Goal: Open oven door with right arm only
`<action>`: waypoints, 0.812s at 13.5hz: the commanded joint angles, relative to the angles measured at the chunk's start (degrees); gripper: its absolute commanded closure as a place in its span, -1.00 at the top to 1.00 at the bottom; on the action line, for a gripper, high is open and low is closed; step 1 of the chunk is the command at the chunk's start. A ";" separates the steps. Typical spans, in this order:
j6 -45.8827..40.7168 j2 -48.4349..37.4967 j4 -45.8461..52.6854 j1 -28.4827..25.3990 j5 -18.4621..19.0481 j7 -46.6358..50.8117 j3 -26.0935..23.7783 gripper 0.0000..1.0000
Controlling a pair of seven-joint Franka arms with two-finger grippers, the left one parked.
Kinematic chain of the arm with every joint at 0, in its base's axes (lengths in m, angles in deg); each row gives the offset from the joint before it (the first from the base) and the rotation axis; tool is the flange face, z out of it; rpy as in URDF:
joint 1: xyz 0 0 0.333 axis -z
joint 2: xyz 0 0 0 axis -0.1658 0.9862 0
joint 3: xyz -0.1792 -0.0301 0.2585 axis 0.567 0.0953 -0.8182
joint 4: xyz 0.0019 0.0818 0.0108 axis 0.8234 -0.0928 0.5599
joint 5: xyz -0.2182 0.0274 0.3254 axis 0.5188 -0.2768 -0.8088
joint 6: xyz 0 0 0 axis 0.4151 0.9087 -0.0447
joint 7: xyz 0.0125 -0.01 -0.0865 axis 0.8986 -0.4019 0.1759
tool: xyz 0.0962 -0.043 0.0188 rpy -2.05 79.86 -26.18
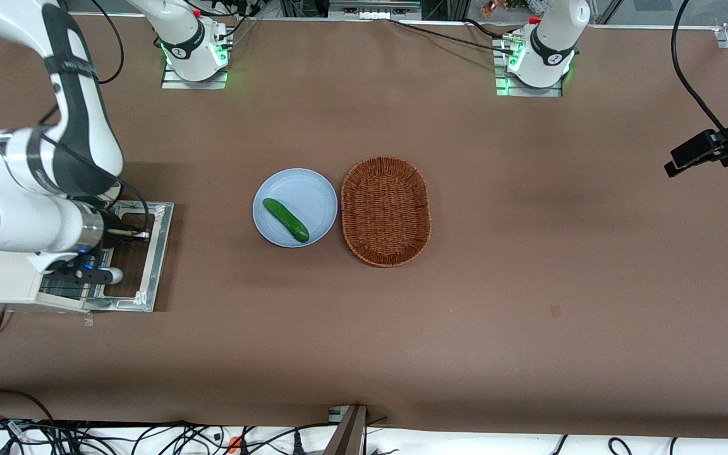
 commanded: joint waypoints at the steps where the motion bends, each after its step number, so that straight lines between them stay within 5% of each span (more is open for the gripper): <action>1: -6.39 -4.43 1.15 0.38 -0.18 -3.76 1.16 -0.70; 4: -11.58 -9.09 1.51 0.38 -0.18 -4.83 2.48 0.09; 7: -13.88 -12.52 1.60 0.29 -0.09 -4.74 3.10 0.57; 8: -13.79 -13.92 1.51 0.38 0.08 -4.74 3.01 0.94; 11: -15.02 -17.09 1.42 2.03 0.17 -4.74 2.31 1.00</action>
